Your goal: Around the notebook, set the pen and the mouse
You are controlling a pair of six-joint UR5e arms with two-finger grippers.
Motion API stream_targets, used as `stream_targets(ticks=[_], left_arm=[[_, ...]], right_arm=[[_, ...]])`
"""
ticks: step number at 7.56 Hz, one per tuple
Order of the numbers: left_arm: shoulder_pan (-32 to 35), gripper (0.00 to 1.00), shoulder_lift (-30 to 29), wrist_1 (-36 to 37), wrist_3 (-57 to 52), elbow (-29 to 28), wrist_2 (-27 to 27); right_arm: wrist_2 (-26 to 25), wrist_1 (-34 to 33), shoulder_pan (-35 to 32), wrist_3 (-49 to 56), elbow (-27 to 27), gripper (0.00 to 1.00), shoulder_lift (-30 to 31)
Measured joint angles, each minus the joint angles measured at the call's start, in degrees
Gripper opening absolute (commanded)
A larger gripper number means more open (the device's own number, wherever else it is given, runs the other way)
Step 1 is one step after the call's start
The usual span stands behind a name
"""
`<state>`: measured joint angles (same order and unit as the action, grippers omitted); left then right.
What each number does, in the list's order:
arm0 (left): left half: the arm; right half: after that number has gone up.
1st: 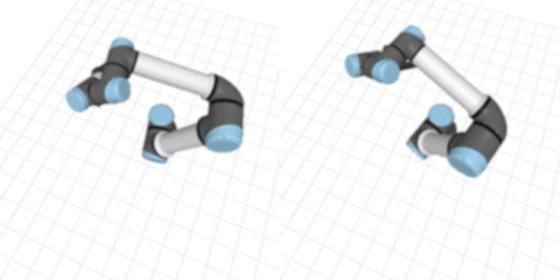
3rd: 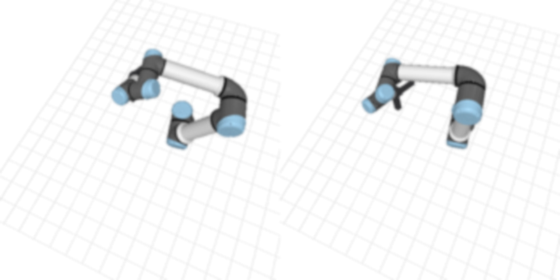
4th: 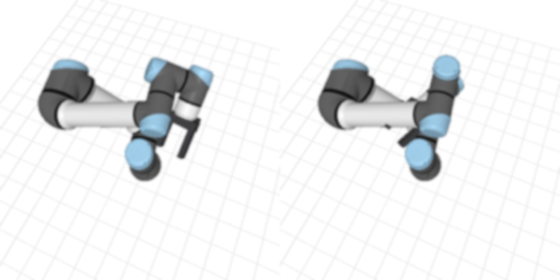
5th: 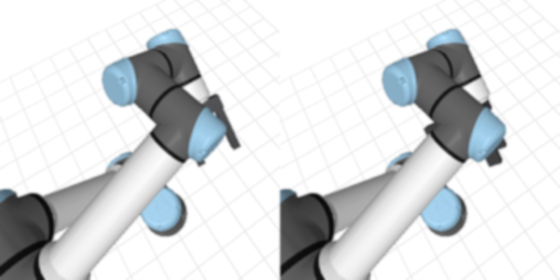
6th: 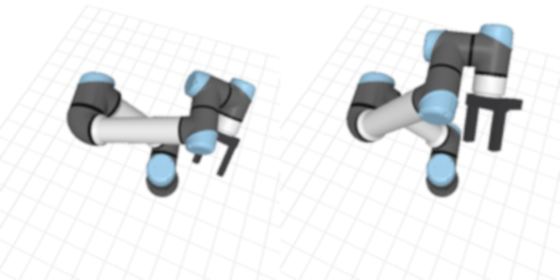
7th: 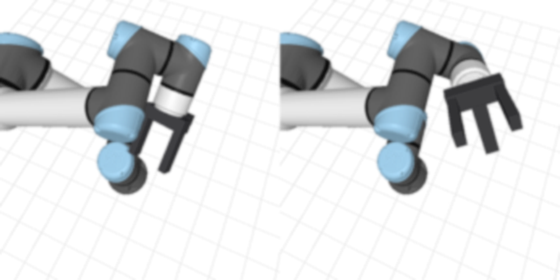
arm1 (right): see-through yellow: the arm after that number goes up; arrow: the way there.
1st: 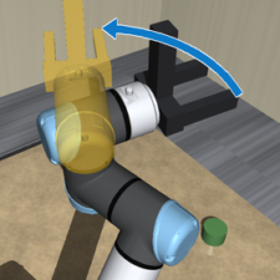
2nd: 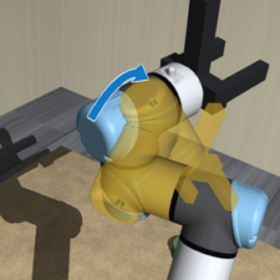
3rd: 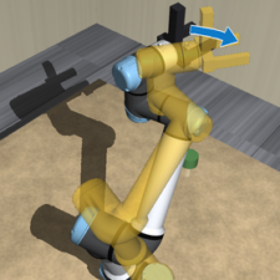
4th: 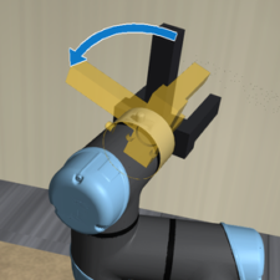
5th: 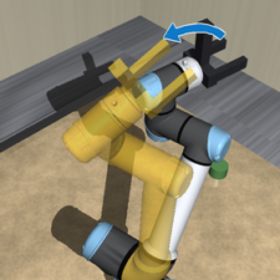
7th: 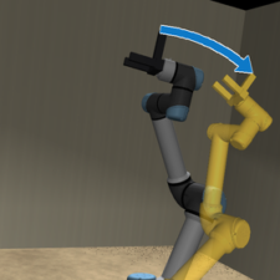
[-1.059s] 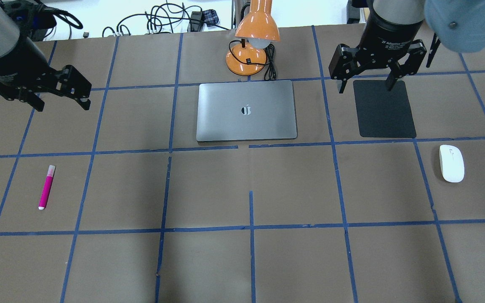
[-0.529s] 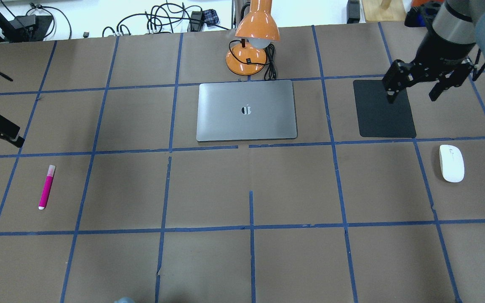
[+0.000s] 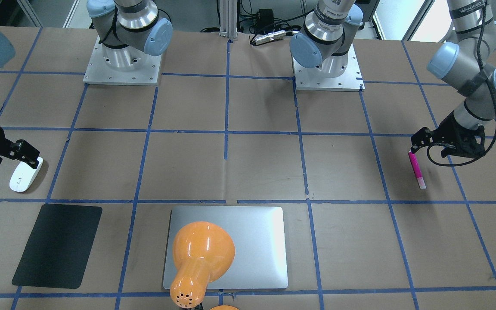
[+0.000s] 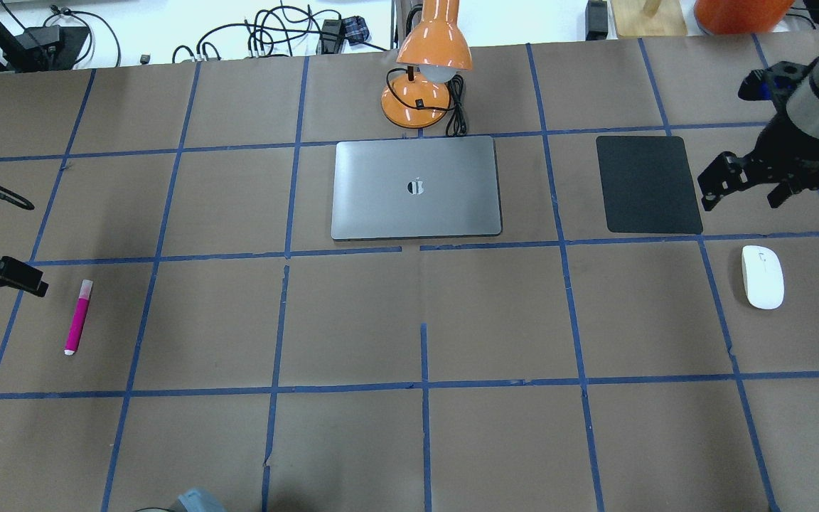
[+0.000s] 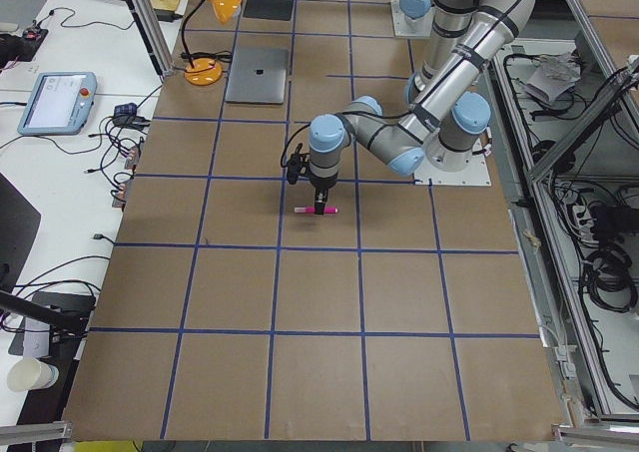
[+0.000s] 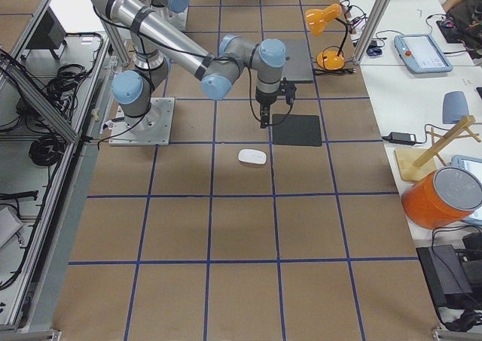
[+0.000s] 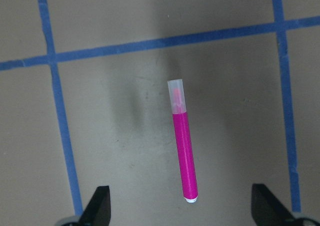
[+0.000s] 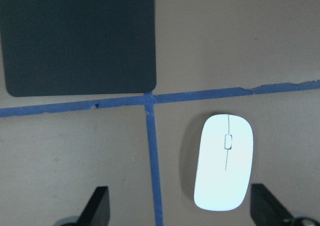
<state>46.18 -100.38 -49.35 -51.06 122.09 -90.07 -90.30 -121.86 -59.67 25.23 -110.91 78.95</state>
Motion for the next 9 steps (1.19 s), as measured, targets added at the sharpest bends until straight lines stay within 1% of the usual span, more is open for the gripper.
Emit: stream_targets(ticks=[2,3,4,5,6,7,8,9], left_arm=[[-0.1,0.97,-3.1,2.0,0.7,0.6,-0.4],[-0.1,0.93,-4.4,3.4,1.6,0.6,-0.5],[-0.1,0.93,-5.3,5.0,3.0,0.7,-0.5],[-0.1,0.82,-5.9,5.8,3.9,0.7,-0.6],[-0.1,0.67,-6.2,6.2,4.3,0.8,-0.6],[-0.1,0.44,-6.4,6.3,4.4,0.8,-0.5],[-0.1,0.26,-6.5,6.4,4.5,0.8,-0.6],[-0.1,0.07,-6.5,6.4,4.5,0.7,-0.6]], right_arm=[[-0.6,-4.3,2.3,3.2,-0.7,1.00,-5.3],[-1.5,-5.1,2.8,4.1,-1.0,1.00,-6.5],[-3.0,-5.7,3.0,4.4,-1.7,1.00,-7.1],[-4.1,-6.8,3.1,4.5,-2.6,1.00,-7.6],[-4.7,-8.0,3.1,4.5,-3.4,1.00,-8.2],[-5.2,-8.8,3.1,4.6,-3.9,1.00,-8.9],[-5.9,-9.2,3.1,4.8,-4.1,0.86,-9.3],[-6.3,-9.4,3.1,4.8,-4.1,0.68,-9.5]])
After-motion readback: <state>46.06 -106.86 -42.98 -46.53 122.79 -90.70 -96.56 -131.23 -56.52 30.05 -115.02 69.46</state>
